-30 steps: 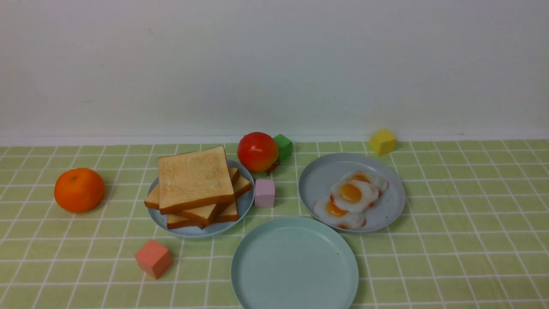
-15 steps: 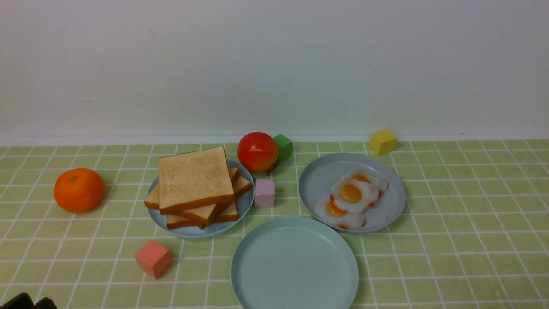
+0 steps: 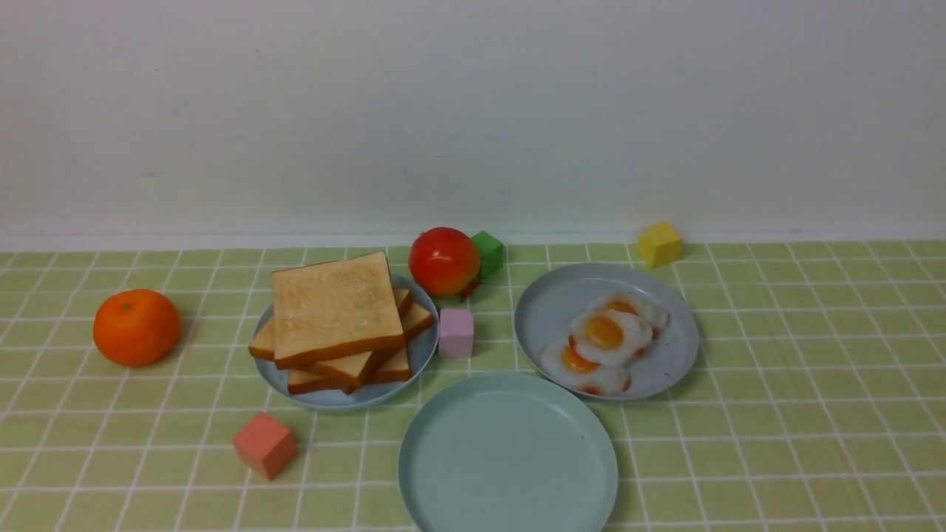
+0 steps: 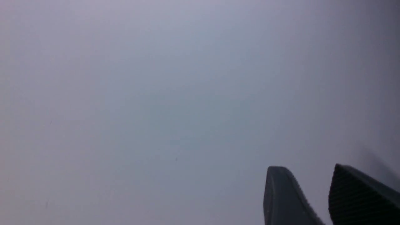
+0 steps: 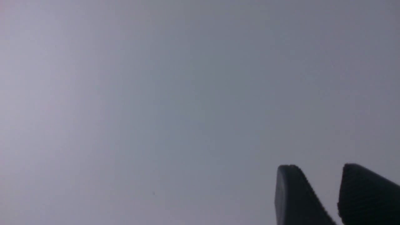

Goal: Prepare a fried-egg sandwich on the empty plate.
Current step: Use the left arm to grab a slice of bread

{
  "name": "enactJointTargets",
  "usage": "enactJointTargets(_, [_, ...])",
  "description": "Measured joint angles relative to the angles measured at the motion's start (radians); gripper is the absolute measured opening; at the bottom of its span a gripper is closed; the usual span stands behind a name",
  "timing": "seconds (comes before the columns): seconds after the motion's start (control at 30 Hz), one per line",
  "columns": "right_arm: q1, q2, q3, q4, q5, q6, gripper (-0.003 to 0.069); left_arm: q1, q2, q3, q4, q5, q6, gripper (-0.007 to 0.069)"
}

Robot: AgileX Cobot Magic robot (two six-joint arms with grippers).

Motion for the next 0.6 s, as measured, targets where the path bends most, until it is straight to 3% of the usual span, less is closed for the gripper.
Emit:
enactJointTargets(0.13, [0.000, 0.213, -0.361, 0.000, 0.281, 0.042, 0.0241, 0.000, 0.254, -0.329, -0.022, 0.319, -0.024, 0.0238])
enactJointTargets(0.27, [0.000, 0.379, -0.499, -0.007, 0.462, 0.042, 0.0241, 0.000, 0.483, -0.499, -0.027, 0.590, -0.054, 0.0238])
enactJointTargets(0.47, [0.000, 0.569, -0.501, -0.082, 0.640, 0.042, 0.0241, 0.000, 0.810, -0.539, 0.053, 0.760, -0.048, 0.0238])
enactJointTargets(0.6, [0.000, 0.631, -0.478, -0.070, 0.750, 0.042, 0.0241, 0.000, 0.971, -0.541, 0.069, 0.795, -0.048, 0.0238])
